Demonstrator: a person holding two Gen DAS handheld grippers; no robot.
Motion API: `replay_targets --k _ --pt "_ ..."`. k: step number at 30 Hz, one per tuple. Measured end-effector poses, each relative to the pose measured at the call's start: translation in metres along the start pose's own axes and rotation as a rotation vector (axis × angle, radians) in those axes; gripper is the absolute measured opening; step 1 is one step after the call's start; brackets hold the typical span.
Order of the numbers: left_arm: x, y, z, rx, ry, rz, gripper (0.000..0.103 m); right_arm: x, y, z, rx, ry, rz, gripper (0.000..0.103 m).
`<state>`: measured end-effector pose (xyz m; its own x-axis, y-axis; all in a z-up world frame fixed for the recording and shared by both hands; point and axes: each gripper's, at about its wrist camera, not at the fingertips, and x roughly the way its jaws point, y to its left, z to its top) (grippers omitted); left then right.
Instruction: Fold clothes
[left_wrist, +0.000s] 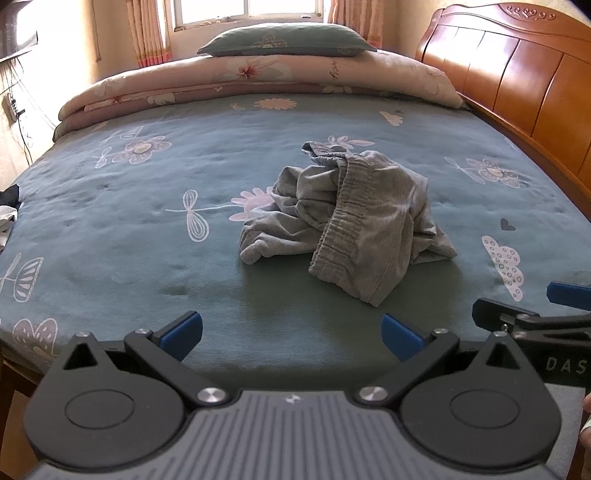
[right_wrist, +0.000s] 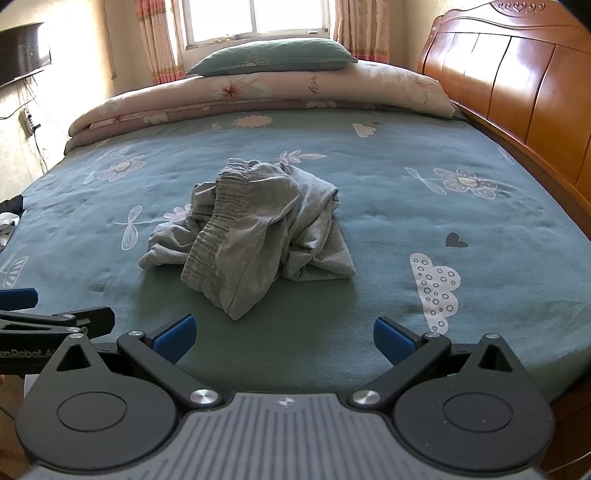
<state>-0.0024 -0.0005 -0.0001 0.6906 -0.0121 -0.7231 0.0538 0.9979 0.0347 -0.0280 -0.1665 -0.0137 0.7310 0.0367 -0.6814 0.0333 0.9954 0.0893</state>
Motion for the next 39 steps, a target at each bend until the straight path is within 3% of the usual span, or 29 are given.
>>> replay_targets --k 39 --pt "0.0003 -0.0012 -0.0016 0.000 -0.008 -0.051 0.102 0.0057 -0.0014 -0.0024 0.009 0.007 -0.021 0.103"
